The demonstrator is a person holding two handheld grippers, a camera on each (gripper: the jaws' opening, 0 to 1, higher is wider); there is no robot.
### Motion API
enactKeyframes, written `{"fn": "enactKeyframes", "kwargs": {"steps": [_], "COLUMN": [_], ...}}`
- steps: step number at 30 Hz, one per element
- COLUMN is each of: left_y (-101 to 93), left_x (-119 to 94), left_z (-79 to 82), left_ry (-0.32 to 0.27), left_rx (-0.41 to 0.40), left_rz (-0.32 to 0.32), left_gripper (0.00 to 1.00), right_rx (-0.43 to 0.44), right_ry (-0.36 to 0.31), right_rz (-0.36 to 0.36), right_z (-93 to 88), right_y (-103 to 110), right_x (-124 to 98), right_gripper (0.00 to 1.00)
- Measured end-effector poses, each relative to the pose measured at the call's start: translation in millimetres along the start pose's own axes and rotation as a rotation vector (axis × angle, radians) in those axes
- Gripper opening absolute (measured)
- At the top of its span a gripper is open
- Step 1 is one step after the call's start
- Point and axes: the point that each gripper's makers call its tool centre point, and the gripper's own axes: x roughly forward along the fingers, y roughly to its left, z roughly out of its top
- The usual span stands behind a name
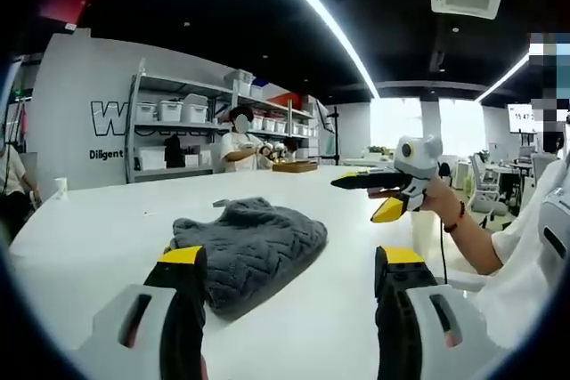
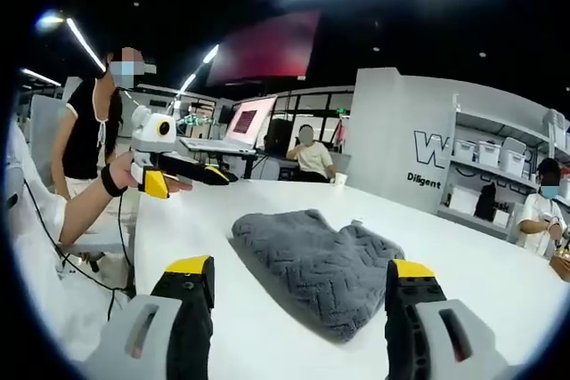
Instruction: Open the folded towel by lifting each exposed corner and separating the folded layers until the towel lies flat within the target outline without major curled edges
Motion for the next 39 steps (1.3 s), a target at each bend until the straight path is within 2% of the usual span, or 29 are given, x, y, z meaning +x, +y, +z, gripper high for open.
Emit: {"fn": "enactKeyframes", "kwargs": {"steps": [6, 14, 19, 39], "left_y": [0.4, 7.7, 10.5, 9.0], "left_x": [2.1, 6.5, 9.0, 26.1], "left_z": [1.6, -2.9, -3.9, -8.5], "left_ry": [-0.009, 0.023, 0.024, 0.037], "left_rx": [-0.018, -0.012, -0.023, -0.039], "left_rz": [-0.015, -0.016, -0.008, -0.026], "left_gripper": [0.76, 0.76, 0.78, 0.77], "right_rx": [0.009, 0.012, 0.013, 0.02], "right_ry": [0.018, 0.024, 0.029, 0.017], "right_rz": [0.001, -0.002, -0.006, 0.01], "right_z": [-4.8, -5.1, -4.2, -2.0], "right_y": [-1.5, -4.2, -6.4, -7.1], "right_x": [2.5, 4.1, 6.5, 18.9], "right_gripper": [0.77, 0.77, 0.76, 0.74]}}
